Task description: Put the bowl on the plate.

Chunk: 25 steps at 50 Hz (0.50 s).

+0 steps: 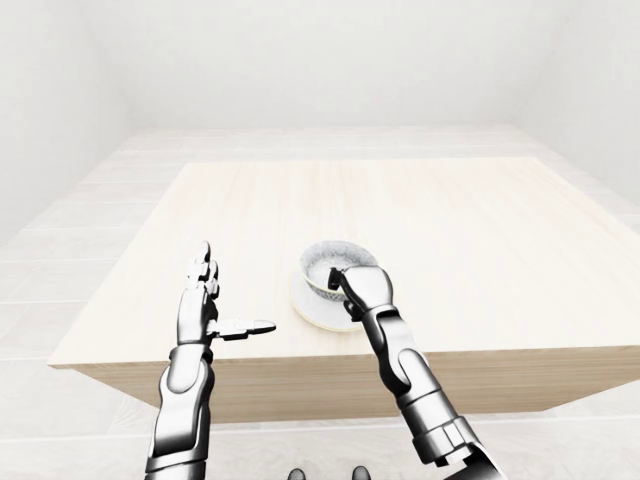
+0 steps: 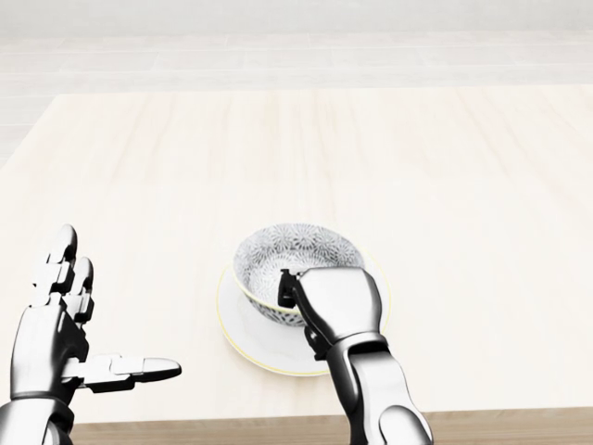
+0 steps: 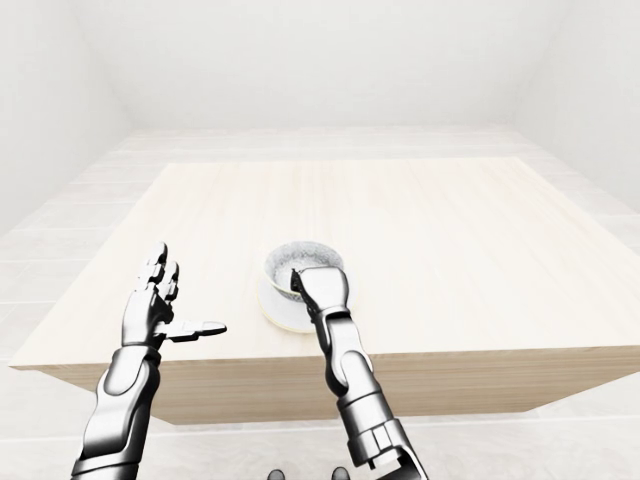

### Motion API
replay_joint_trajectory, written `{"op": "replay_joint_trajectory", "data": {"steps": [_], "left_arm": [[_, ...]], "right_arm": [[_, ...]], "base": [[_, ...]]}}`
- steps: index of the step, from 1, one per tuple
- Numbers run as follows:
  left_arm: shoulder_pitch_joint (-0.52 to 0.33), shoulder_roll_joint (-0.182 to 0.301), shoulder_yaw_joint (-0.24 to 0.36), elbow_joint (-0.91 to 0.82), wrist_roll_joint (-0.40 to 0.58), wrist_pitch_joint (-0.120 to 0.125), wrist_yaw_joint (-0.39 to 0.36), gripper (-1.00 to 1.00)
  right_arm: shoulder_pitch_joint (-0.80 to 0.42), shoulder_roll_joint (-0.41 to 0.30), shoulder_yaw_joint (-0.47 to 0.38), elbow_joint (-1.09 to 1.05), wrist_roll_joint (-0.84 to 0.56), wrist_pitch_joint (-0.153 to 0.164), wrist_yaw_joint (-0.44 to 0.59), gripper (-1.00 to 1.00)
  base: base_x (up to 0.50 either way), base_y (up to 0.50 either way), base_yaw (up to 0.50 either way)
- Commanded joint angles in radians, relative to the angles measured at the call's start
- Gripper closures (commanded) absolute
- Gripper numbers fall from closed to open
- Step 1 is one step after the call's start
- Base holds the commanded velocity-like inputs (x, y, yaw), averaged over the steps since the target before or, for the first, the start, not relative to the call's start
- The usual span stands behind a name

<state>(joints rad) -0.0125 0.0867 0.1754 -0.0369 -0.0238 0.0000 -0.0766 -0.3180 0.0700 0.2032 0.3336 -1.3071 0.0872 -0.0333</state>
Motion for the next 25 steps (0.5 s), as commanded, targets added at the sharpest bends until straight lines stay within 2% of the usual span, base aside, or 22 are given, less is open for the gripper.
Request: {"op": "replay_joint_trajectory", "data": {"steps": [1,25], "left_arm": [[0.0,0.0,0.001,-0.005,-0.001,0.003,0.0,-1.0],[0.009,-0.001,0.004,-0.03,-0.003,0.013,-0.002,-1.0]], "right_arm": [[0.002,-0.004,-0.006,0.001,0.008,0.0,-0.009,0.23],[0.017,-0.007,-0.003,-0.022,0.0,0.0,0.001,0.17]], "base": [[0.0,0.0,0.0],[0.0,0.0,0.0]]}}
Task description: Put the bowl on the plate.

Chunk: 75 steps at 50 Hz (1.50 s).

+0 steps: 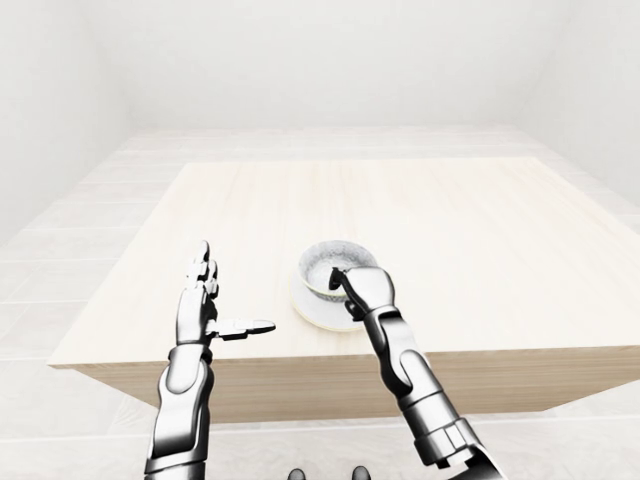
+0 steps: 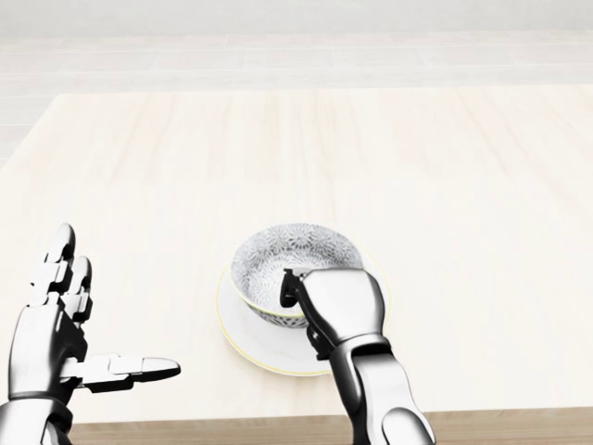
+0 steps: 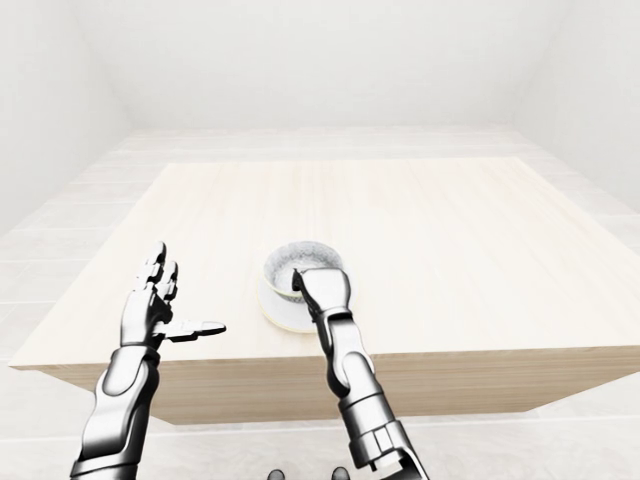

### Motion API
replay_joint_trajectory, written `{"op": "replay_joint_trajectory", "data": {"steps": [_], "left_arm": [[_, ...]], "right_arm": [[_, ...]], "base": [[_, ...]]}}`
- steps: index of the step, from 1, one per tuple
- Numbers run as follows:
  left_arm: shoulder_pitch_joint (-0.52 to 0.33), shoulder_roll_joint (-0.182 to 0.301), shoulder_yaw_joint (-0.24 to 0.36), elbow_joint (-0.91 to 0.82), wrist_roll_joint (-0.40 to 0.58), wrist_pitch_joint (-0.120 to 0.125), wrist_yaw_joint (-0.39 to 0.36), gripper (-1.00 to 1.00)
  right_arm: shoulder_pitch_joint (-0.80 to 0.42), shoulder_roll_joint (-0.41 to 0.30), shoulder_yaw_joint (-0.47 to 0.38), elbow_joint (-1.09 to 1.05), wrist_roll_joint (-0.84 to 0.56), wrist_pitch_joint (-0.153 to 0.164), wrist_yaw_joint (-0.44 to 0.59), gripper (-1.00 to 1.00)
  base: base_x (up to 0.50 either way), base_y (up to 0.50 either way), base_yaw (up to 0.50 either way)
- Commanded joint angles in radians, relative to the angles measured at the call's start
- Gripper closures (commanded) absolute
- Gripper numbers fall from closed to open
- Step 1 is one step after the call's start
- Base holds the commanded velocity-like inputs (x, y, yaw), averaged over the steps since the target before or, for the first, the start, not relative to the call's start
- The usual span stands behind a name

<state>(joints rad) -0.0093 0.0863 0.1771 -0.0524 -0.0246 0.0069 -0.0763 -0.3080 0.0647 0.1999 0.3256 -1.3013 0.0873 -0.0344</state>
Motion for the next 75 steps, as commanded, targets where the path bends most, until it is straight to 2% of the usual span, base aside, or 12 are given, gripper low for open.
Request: {"op": "replay_joint_trajectory", "data": {"steps": [1,9,16,18,27,36,46,53,58,65,75], "left_arm": [[0.008,-0.001,0.002,-0.019,-0.002,0.007,-0.003,-1.0],[0.006,-0.001,0.005,-0.015,-0.003,0.005,-0.004,-1.0],[0.003,-0.001,0.004,-0.007,-0.003,0.003,-0.002,-1.0],[0.002,-0.001,0.004,-0.005,-0.003,0.002,-0.002,-1.0],[-0.006,0.001,0.005,0.014,-0.004,-0.005,0.0,-1.0],[-0.006,0.002,0.002,0.012,-0.005,-0.004,0.001,-1.0],[-0.008,0.004,0.004,0.019,-0.007,-0.007,0.001,-1.0],[-0.008,0.004,0.004,0.02,-0.007,-0.008,0.002,-1.0],[-0.008,0.004,0.005,0.019,-0.007,-0.007,0.001,-1.0],[-0.006,0.003,0.003,0.021,-0.006,-0.011,0.001,-1.0],[-0.008,0.003,0.004,0.023,-0.007,-0.009,0.002,-1.0]], "right_arm": [[0.01,-0.001,0.002,-0.016,-0.008,0.0,0.004,0.15],[0.011,-0.002,-0.001,-0.021,-0.008,0.0,0.006,0.11],[0.011,-0.002,-0.001,-0.015,-0.006,0.0,0.003,-0.12],[0.008,-0.002,-0.002,-0.009,-0.006,0.0,-0.001,-0.24],[0.002,-0.002,-0.005,-0.001,0.0,0.0,-0.002,-0.38],[0.0,-0.003,-0.006,-0.006,0.002,0.0,-0.001,-0.98],[0.007,-0.006,-0.007,-0.03,0.005,0.0,0.015,-1.0],[0.034,-0.007,-0.002,-0.112,0.021,0.0,0.07,-1.0],[0.08,0.002,0.003,-0.263,0.078,0.0,0.192,-1.0],[0.086,0.023,-0.028,-0.434,0.169,0.0,0.281,-1.0],[0.08,0.009,-0.074,-0.526,0.289,0.0,0.275,-1.0]], "base": [[0.0,0.0,0.0],[0.0,0.0,0.0],[0.0,0.0,0.0],[0.0,0.0,0.0],[0.0,0.0,0.0],[0.0,0.0,0.0],[0.0,0.0,0.0],[0.0,0.0,0.0],[0.0,0.0,0.0],[0.0,0.0,0.0],[0.0,0.0,0.0]]}}
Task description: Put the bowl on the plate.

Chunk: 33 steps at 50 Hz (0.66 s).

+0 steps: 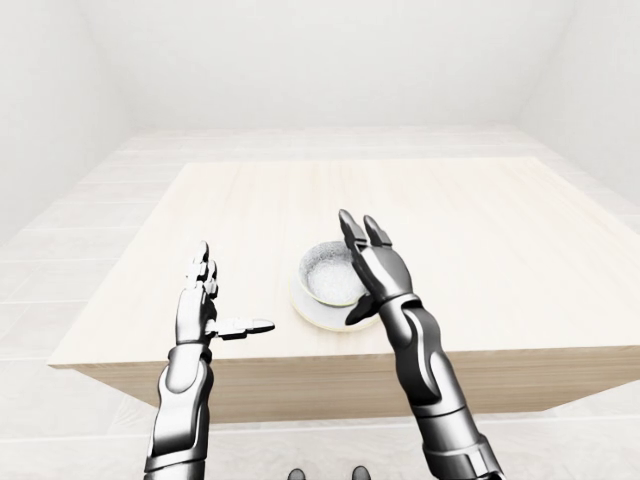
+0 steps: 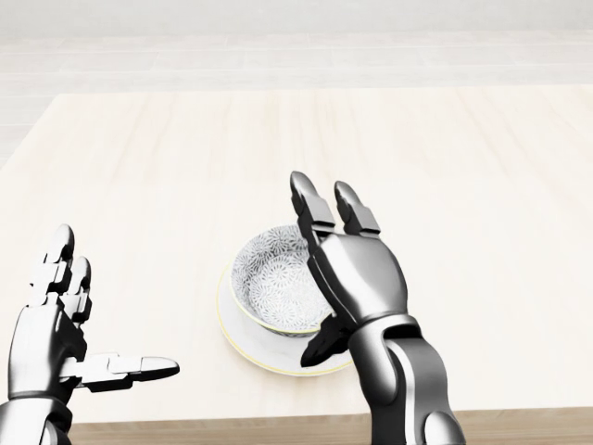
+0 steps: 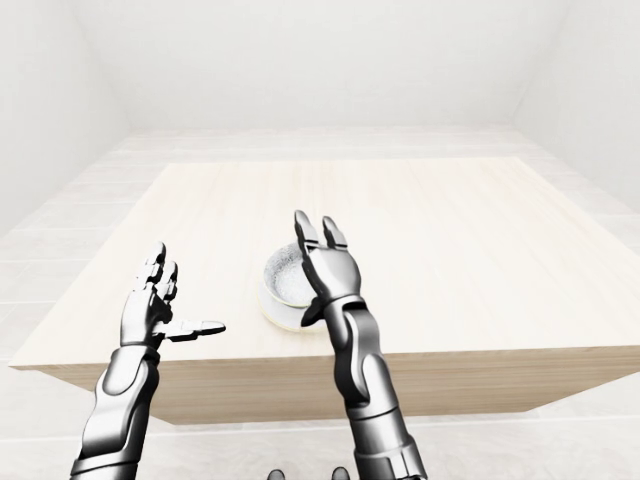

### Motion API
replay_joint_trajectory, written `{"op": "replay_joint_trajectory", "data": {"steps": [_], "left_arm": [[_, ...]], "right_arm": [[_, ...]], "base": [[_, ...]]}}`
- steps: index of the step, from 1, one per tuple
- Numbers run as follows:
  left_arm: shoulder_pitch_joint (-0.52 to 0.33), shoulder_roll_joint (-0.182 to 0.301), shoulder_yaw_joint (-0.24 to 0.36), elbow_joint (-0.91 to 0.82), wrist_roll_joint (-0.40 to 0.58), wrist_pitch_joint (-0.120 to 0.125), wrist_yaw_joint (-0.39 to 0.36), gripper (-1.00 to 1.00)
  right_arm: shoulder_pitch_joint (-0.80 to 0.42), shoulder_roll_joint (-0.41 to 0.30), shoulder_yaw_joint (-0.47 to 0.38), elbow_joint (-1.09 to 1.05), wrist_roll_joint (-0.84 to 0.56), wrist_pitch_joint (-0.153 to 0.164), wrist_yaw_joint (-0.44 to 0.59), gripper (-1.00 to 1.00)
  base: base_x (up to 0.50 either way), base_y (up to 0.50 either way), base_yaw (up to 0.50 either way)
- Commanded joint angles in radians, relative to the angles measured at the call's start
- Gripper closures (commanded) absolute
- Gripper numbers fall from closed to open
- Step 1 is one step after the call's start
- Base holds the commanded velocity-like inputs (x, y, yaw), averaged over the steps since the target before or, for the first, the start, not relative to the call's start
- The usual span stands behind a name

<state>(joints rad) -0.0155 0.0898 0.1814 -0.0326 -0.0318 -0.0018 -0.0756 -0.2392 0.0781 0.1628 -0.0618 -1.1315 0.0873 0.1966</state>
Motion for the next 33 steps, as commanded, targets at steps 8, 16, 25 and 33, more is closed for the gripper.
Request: {"op": "replay_joint_trajectory", "data": {"steps": [8,16,25,33], "left_arm": [[0.004,-0.004,-0.009,-0.017,0.008,0.011,0.007,-1.0],[0.002,-0.008,-0.013,-0.01,0.014,0.005,0.009,-1.0],[0.006,-0.011,-0.019,-0.036,0.02,0.022,0.012,-1.0],[0.012,-0.013,-0.021,-0.048,0.025,0.026,0.013,-1.0]], "right_arm": [[0.043,-0.033,-0.048,-0.275,0.163,0.0,0.075,-1.0],[0.085,-0.051,-0.05,-0.404,0.191,0.0,0.109,-1.0],[0.082,-0.062,-0.057,-0.433,0.208,0.0,0.121,-1.0],[0.076,-0.072,-0.059,-0.406,0.218,0.0,0.111,-1.0]], "base": [[0.0,0.0,0.0],[0.0,0.0,0.0],[0.0,0.0,0.0],[0.0,0.0,0.0]]}}
